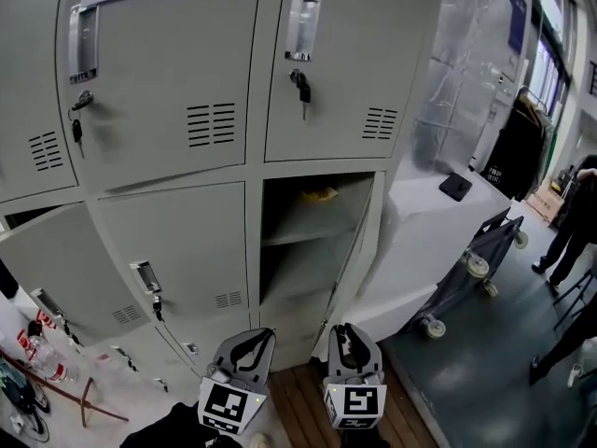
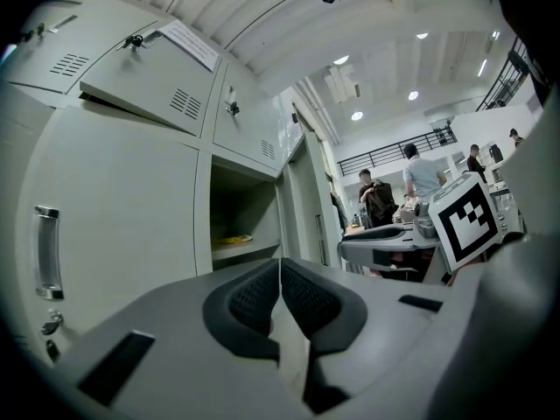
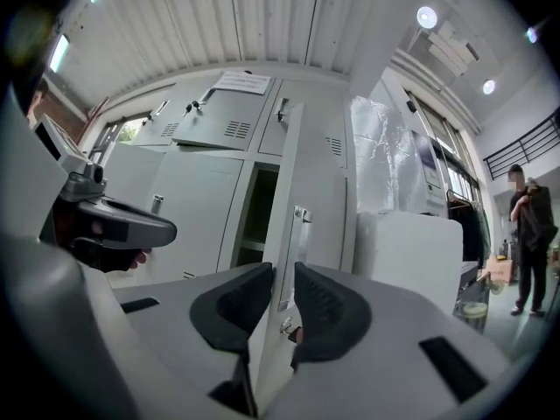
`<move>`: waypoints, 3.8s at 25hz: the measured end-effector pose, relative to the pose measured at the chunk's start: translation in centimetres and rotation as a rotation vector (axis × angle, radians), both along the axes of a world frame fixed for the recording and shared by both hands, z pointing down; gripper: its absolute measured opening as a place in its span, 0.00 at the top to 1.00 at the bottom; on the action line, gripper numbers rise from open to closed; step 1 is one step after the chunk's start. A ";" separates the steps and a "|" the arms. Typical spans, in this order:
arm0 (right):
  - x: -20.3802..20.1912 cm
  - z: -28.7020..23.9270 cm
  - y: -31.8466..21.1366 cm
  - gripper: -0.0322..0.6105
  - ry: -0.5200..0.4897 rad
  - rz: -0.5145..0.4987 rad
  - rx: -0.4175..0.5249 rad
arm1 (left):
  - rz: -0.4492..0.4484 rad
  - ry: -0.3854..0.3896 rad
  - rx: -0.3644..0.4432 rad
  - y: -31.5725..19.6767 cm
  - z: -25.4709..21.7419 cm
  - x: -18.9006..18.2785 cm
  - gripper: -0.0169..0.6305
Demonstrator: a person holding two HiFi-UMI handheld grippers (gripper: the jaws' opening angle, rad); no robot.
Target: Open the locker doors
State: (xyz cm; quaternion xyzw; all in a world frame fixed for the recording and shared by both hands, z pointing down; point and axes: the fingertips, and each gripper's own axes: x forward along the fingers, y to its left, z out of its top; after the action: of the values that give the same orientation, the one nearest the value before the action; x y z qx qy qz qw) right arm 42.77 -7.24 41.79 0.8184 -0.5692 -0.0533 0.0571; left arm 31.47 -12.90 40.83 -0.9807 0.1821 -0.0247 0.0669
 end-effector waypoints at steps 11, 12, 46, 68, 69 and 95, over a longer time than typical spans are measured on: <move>5.0 0.2 5.3 0.85 0.000 0.206 -0.009 | 0.111 0.053 0.001 2.6 -0.2 2.7 0.93; 5.6 0.2 5.7 0.87 0.000 0.225 -0.010 | 0.119 0.065 0.016 2.7 -0.3 3.0 0.93; 18.3 0.4 10.1 0.93 0.013 0.487 -0.033 | 0.216 0.017 -0.026 1.5 2.4 10.0 0.93; 7.1 -1.4 6.2 0.93 0.015 0.248 0.043 | 0.087 0.037 0.006 -0.2 -0.1 4.6 0.93; 6.2 -1.4 5.5 0.93 0.012 0.223 0.048 | 0.073 0.017 0.000 -0.3 -0.1 4.0 0.93; -13.7 2.1 -7.8 0.93 -0.043 -0.338 0.004 | -0.342 -0.016 -0.024 -6.7 1.1 -13.3 0.93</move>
State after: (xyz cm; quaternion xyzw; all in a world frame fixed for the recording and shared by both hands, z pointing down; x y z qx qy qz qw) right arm 29.05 -15.07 43.93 0.7123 -0.6996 -0.0456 0.0337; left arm 18.18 -19.62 41.94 -0.9359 0.3454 -0.0458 0.0514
